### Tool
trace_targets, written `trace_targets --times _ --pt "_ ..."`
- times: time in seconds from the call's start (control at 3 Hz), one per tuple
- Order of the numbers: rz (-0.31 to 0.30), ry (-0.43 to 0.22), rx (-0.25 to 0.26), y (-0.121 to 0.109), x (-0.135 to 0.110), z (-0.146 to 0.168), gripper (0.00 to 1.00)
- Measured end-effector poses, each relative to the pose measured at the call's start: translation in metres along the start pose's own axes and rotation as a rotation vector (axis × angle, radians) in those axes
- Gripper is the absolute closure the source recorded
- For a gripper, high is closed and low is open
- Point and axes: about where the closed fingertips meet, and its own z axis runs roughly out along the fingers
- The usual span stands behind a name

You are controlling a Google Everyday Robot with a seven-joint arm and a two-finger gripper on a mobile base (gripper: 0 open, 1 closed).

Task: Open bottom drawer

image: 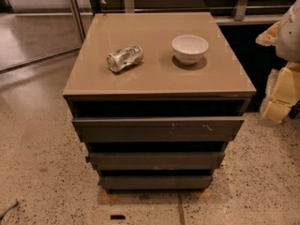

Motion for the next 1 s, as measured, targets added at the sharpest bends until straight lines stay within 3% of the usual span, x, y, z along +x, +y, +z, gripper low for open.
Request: trace_targets --times 0.67,1.0 --pt "0.021 0.007 0.0 0.006 0.008 0.017 0.0" --pt "0.065 -0.043 -0.05 0.024 0.035 0.076 0.0"
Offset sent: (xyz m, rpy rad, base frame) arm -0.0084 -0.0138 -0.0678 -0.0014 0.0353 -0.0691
